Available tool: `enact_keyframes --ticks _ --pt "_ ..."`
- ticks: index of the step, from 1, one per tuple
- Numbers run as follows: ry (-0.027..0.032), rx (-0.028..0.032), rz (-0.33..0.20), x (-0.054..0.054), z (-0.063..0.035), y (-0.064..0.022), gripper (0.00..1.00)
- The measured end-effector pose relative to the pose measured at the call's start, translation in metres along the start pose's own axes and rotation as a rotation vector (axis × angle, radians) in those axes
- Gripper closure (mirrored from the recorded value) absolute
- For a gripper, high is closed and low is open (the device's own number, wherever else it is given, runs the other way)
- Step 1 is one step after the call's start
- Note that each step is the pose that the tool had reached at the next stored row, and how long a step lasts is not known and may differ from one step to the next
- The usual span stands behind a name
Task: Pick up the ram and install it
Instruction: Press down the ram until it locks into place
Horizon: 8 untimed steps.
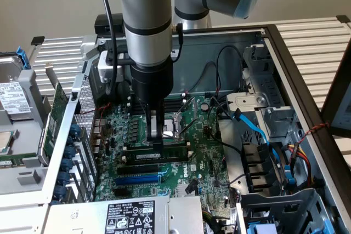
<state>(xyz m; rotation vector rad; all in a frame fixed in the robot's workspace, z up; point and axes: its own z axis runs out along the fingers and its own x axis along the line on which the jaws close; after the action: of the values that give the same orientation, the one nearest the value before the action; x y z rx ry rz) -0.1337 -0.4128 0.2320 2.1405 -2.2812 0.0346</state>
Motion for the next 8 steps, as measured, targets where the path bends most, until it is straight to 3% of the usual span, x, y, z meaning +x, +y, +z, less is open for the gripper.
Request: enact_keyframes --ticks 3,8 --pt "-0.0034 -0.0002 0.0 0.0 0.001 0.0003 0.89" --pt "-0.004 -0.0005 0.0 0.0 0.0024 0.0006 0.89"
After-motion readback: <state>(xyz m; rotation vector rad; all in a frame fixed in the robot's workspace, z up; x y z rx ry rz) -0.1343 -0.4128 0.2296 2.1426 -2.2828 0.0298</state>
